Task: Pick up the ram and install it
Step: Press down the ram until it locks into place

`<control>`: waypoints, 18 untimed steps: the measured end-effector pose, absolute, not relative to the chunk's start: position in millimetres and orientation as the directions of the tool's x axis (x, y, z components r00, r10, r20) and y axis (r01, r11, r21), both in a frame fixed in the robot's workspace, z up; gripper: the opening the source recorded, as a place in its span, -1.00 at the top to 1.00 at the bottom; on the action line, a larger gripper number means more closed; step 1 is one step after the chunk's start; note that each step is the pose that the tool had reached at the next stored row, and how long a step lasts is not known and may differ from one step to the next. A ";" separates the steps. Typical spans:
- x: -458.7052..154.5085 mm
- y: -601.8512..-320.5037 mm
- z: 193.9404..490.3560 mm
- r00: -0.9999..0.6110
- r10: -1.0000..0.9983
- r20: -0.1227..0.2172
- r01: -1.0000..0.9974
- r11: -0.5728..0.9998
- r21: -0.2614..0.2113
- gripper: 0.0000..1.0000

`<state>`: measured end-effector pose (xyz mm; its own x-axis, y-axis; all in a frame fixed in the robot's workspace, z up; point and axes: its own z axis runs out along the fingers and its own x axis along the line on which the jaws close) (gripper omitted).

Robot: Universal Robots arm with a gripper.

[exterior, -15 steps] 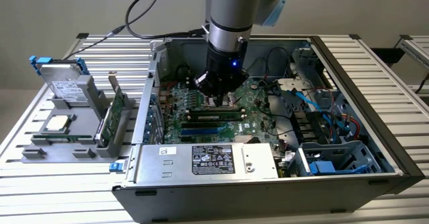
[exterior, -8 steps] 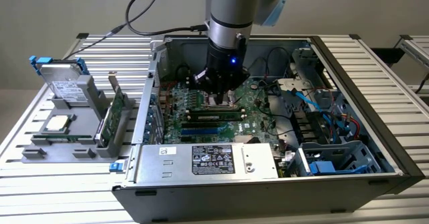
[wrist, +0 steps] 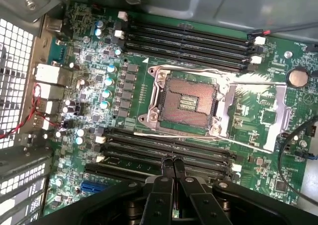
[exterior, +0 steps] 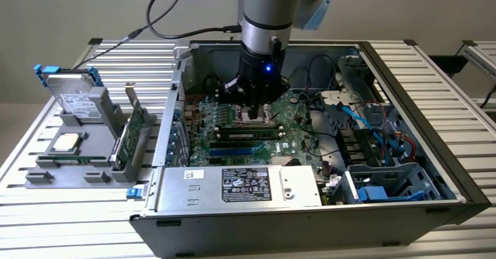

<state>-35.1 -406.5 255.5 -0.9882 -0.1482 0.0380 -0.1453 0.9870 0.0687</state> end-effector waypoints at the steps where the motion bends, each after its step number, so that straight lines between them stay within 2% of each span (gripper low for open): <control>1: -35.1 -406.5 255.7 -0.990 -0.138 0.038 -0.135 0.989 0.068 0.80; 18: -35.2 -406.7 257.0 -0.999 -0.002 0.047 0.000 0.999 0.051 0.80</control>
